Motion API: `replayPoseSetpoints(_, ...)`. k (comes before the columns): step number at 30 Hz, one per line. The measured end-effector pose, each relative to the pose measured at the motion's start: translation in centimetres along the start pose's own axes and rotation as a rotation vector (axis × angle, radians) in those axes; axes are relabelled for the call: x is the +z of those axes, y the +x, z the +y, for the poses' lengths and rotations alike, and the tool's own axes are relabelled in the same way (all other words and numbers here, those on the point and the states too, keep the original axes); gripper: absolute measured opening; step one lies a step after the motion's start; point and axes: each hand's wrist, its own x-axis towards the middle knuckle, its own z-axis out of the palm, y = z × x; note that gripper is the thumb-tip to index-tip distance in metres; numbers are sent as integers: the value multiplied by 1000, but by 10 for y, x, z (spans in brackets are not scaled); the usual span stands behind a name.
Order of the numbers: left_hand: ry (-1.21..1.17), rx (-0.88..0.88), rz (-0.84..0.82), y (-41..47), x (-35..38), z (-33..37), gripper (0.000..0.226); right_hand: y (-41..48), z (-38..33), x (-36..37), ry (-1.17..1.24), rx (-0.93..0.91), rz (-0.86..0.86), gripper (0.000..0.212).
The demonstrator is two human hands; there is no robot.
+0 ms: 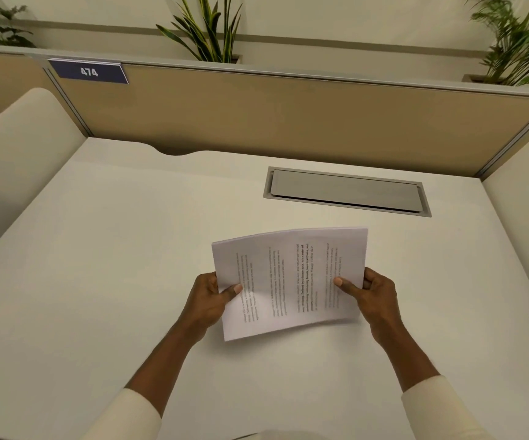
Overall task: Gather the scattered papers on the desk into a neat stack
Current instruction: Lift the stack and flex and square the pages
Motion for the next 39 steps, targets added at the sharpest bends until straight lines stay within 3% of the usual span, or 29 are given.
replayPoseSetpoints(6, -184, -123, -96, -9, -11, -18, 25, -4, 9, -20, -38, 208, -139, 60)
replayPoseSetpoints(10, -270, -170, -94, -14, -11, -24, 28, -13, 17, -23, 115, 350, -189, 48)
replayPoseSetpoints(17, -458, -208, 26, -19, 0, -27, 26, -26, 31, -8, 617, 439, -126, 29)
replayPoseSetpoints(21, -558, -223, 49, -22, 19, -26, 28, -38, 21, 21, 630, 359, -162, 45)
replayPoseSetpoints(25, -630, -250, 31, -31, 43, -25, 30, -46, 5, 54, 635, 252, -29, 53)
replayPoseSetpoints(31, -715, -290, 1, -41, 67, -30, 38, -40, -12, 64, 629, 174, 176, 40)
replayPoseSetpoints(34, -700, -269, -22, -39, 61, -30, 54, -35, -18, 52, 547, 114, 173, 42)
replayPoseSetpoints(39, -565, -211, -4, -22, 33, -19, 47, -25, -31, 20, 378, 29, 93, 40)
